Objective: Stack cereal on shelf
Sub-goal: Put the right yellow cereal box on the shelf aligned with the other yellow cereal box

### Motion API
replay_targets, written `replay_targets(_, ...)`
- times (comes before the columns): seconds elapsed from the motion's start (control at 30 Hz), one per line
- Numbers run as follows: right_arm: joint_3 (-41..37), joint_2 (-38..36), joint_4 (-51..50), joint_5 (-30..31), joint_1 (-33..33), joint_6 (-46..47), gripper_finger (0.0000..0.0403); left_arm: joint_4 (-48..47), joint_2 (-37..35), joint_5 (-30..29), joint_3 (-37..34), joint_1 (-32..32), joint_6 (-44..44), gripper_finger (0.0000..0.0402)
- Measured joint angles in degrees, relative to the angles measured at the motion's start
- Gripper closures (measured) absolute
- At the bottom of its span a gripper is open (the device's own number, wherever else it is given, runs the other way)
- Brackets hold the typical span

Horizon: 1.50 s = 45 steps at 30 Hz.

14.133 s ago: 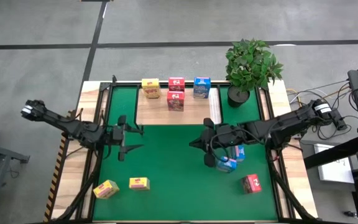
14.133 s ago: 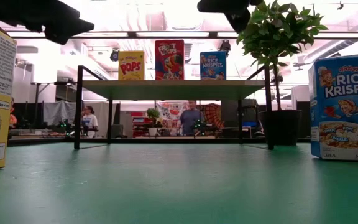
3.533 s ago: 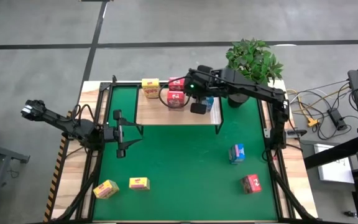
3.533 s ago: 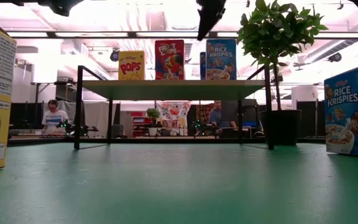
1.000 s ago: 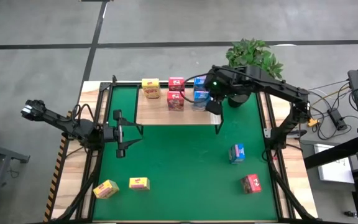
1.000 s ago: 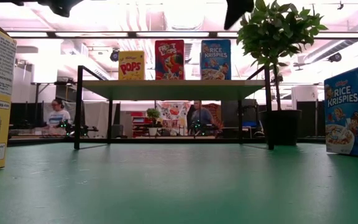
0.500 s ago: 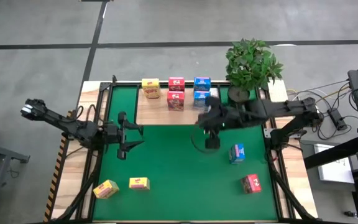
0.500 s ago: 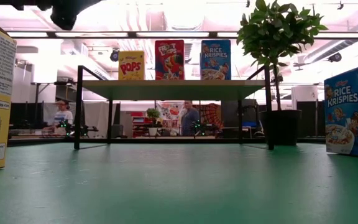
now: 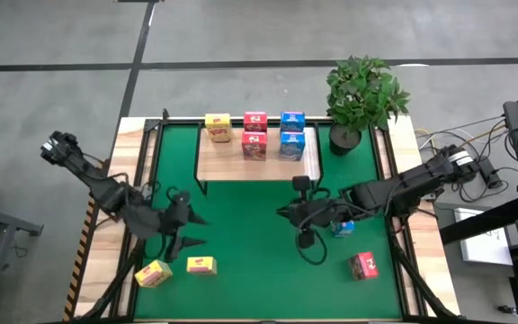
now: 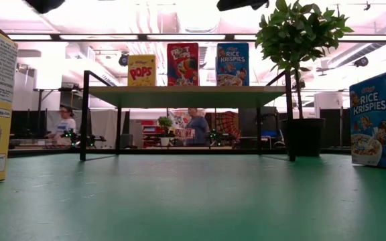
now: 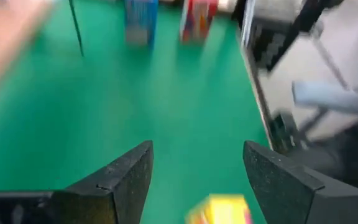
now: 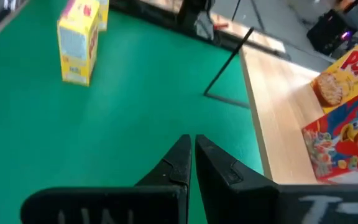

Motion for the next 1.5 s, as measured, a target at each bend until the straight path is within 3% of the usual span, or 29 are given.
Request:
replay_targets(0.1,-5.1,-1.2,7.8,0.0,0.1,-1.7,0.039,-8.9,4.2,3.8,4.5,-2.7,-10.9,0.0168)
replay_targets(0.27,-12.2,-3.1,17.9,-0.1,0.1,-2.4,0.039,-11.4,11.5,8.1,10.4,-6.5,-22.2,0.0169)
replay_targets(0.5,-19.0,-4.0,27.7,-3.5,0.1,-1.8,0.039,-19.7,23.8,8.3,19.3,-8.6,-23.5,0.0169)
replay_targets(0.67,-19.8,-3.8,27.8,-5.2,0.1,0.3,0.039,-25.7,29.4,8.1,22.8,-8.1,-24.6,0.0165)
replay_targets(0.9,-19.9,-3.9,28.1,-6.2,0.9,0.3,0.039,-29.3,32.1,8.0,21.8,-7.7,-26.1,0.015)
replay_targets(1.5,-19.8,-3.8,29.0,-6.1,1.2,0.5,0.039,-22.1,31.8,10.0,14.2,-7.8,-26.7,0.0167)
